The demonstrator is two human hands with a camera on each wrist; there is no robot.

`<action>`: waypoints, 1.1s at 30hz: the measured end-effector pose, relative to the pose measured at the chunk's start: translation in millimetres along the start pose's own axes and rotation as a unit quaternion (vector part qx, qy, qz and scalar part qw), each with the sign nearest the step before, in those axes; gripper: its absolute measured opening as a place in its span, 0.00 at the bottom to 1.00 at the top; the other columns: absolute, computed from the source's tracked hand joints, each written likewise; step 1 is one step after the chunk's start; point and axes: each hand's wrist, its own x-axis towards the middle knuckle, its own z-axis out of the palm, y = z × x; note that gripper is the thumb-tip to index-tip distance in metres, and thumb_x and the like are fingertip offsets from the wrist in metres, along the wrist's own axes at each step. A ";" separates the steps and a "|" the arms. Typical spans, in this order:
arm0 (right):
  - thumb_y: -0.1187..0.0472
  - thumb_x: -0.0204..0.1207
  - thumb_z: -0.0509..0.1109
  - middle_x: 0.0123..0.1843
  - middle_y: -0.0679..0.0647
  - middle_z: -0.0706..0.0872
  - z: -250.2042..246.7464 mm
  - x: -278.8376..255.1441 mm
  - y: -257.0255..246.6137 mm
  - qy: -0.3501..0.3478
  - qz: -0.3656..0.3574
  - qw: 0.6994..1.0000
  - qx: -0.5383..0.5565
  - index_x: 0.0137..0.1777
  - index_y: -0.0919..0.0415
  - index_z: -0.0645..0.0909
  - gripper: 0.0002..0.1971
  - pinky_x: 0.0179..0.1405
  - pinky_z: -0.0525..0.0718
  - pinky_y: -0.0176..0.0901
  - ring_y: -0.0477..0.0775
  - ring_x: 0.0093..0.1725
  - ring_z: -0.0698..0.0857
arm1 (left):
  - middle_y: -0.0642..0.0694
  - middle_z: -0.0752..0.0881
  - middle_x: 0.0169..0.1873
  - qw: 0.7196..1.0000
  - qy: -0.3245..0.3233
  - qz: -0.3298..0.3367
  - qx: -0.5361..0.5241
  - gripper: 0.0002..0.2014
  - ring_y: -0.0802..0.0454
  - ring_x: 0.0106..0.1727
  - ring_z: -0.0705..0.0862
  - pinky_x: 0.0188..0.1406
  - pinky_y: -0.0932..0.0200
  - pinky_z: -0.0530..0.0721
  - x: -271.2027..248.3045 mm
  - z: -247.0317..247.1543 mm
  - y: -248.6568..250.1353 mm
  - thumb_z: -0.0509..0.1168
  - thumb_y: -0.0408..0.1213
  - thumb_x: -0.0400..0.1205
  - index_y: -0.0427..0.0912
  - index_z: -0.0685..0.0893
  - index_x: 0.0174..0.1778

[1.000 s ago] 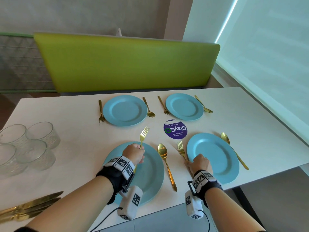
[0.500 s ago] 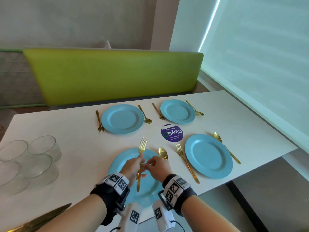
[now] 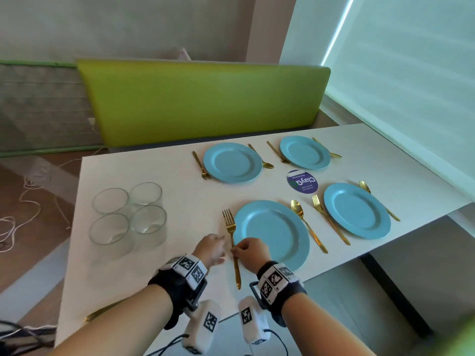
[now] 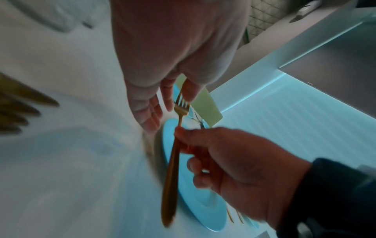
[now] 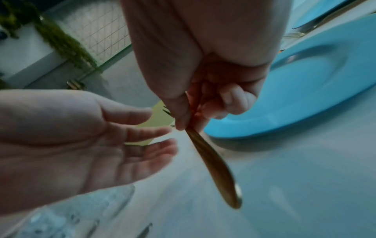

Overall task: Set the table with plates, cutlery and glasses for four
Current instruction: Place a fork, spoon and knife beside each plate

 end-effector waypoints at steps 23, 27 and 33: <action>0.59 0.73 0.69 0.53 0.57 0.89 58.4 18.6 -16.4 0.070 0.076 0.984 -0.145 0.53 0.60 0.86 0.11 0.52 0.87 0.47 0.60 0.53 0.87 | 0.39 0.84 0.62 0.944 0.026 0.035 0.328 0.13 0.40 0.65 0.82 0.64 0.52 0.81 -17.8 -115.4 -21.6 0.60 0.35 0.82 0.37 0.82 0.60; 0.58 0.71 0.71 0.51 0.57 0.87 53.1 22.5 -11.8 0.091 0.092 0.982 -0.138 0.53 0.60 0.84 0.12 0.46 0.83 0.43 0.60 0.51 0.87 | 0.40 0.84 0.60 0.938 0.026 0.031 0.343 0.10 0.42 0.62 0.83 0.62 0.53 0.81 -14.9 -118.5 -25.5 0.62 0.37 0.82 0.40 0.82 0.57; 0.56 0.69 0.73 0.40 0.54 0.82 43.0 25.7 -2.2 0.106 0.111 0.978 -0.140 0.49 0.61 0.83 0.12 0.38 0.79 0.41 0.58 0.39 0.81 | 0.40 0.84 0.59 0.925 0.028 0.031 0.377 0.03 0.46 0.50 0.80 0.59 0.54 0.81 -14.0 -123.2 -27.1 0.62 0.38 0.82 0.44 0.79 0.48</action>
